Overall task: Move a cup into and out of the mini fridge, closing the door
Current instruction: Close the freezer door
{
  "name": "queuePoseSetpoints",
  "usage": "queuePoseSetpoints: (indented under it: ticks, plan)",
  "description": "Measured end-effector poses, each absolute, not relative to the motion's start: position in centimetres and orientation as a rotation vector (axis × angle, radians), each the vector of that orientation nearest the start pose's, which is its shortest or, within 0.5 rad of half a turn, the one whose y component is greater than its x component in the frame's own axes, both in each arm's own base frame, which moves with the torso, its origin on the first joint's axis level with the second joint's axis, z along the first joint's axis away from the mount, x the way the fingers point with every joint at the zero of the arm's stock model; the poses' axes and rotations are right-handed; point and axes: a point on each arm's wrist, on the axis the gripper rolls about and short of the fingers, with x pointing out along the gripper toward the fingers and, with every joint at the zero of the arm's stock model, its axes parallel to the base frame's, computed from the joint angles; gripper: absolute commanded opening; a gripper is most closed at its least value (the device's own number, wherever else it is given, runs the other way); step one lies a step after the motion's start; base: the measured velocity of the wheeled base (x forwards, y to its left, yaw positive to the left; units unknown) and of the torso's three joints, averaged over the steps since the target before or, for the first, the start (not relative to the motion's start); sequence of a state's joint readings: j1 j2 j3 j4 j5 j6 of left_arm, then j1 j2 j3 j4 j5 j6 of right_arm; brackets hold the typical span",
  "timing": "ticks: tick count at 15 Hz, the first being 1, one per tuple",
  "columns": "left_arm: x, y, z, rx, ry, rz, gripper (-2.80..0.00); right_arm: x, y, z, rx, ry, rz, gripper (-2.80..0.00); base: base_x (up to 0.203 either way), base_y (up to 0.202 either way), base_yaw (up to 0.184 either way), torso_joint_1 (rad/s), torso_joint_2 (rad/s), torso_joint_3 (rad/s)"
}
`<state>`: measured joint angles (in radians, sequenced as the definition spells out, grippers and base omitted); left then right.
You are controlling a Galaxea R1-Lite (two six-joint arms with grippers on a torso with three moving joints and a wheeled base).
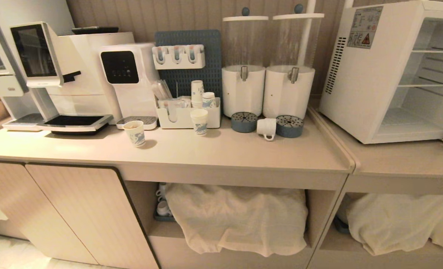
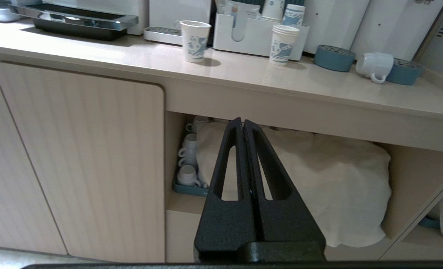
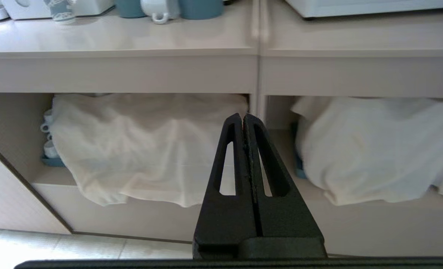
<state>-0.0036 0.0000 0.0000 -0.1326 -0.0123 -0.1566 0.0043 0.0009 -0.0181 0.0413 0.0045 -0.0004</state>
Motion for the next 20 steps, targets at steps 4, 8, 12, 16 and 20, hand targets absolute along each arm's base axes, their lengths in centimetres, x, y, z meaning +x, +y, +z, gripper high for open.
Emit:
queuePoseSetpoints:
  ticks: [4, 8, 12, 16, 20]
  plan:
    - [-2.37, -0.02, 8.9, -0.156, -0.131, -0.025, -2.8, -2.41, 0.0, 7.63, 0.0, 0.024, 0.009, -2.8, 0.0, -0.194, 0.001, 0.003, 0.0, 0.002]
    - [-2.37, -0.02, 8.9, -0.156, -0.131, -0.026, -2.8, -2.41, 0.0, 7.63, -0.001, 0.024, 0.009, -2.8, 0.0, -0.195, 0.003, 0.001, 0.01, 0.002]
    - [-2.37, -0.02, 8.9, -0.156, -0.131, -0.025, -2.8, -2.41, 0.0, 7.61, -0.001, 0.026, 0.008, -2.8, 0.0, -0.194, 0.001, 0.001, 0.0, 0.003]
    - [-2.37, -0.02, 8.9, -0.156, -0.131, -0.025, -2.8, -2.41, 0.0, 7.63, -0.001, 0.025, 0.009, -2.8, 0.0, -0.195, 0.001, 0.0, 0.0, 0.002]
    - [-2.37, -0.02, 8.9, -0.156, -0.131, -0.025, -2.8, -2.41, 0.0, 7.62, -0.001, 0.025, 0.009, -2.8, 0.0, -0.193, 0.0, 0.002, 0.0, 0.001]
